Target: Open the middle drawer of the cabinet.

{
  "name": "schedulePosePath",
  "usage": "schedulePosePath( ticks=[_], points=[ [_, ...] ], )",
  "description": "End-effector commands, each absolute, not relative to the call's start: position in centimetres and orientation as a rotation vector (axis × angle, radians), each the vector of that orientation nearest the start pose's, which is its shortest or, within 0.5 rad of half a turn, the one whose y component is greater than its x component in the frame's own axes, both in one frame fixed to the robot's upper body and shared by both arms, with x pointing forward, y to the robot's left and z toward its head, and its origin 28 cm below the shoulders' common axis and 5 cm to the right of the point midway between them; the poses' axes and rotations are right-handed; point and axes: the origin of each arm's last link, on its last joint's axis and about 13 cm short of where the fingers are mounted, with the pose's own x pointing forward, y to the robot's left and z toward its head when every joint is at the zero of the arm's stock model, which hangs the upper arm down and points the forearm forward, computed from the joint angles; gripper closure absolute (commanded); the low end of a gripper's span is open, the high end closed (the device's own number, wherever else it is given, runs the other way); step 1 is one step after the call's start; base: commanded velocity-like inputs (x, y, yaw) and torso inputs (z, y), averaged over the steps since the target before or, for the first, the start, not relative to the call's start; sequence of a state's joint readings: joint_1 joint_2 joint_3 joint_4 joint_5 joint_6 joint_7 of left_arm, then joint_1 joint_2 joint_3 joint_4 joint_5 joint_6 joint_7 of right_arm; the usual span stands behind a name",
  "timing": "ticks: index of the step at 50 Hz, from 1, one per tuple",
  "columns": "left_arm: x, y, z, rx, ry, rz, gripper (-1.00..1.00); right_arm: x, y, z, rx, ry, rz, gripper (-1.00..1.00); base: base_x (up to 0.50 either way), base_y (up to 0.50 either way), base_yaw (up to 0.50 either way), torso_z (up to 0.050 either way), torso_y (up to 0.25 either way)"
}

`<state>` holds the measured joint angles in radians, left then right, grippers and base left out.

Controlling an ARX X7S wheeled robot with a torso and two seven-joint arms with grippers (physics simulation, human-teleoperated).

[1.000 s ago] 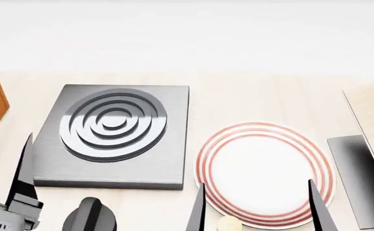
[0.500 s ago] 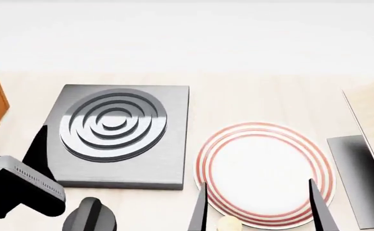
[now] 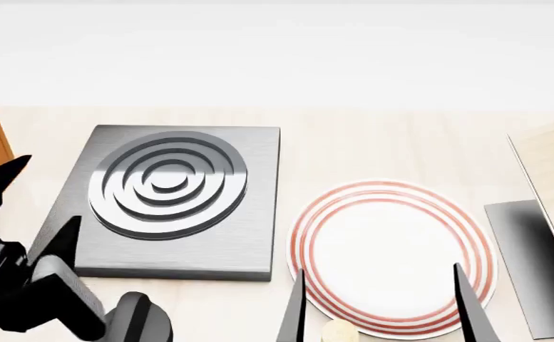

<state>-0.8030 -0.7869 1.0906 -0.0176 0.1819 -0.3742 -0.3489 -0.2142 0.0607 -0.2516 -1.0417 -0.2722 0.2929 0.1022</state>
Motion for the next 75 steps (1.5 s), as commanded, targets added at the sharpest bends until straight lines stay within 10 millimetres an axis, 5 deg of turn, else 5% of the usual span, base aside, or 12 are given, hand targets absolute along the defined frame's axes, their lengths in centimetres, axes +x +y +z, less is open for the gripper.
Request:
schedulePosePath(
  ticks=[1,20,75],
  points=[
    [32.2,30.5,11.7,1.430,-0.155,-0.127,-1.00,12.6,-7.8,16.6,-0.161,-0.558,-0.006,-1.00,0.00,0.00,0.00,0.000,0.000],
    [33.7,32.7,10.7,1.593,-0.030,-0.099,-1.00,12.7,-7.7,16.5,-0.163,-0.551,-0.001,-1.00,0.00,0.00,0.00,0.000,0.000],
    [34.8,35.5,9.2,1.570,0.091,0.018,-1.00,12.6,-7.7,16.5,-0.165,-0.547,0.004,-1.00,0.00,0.00,0.00,0.000,0.000]
  ],
)
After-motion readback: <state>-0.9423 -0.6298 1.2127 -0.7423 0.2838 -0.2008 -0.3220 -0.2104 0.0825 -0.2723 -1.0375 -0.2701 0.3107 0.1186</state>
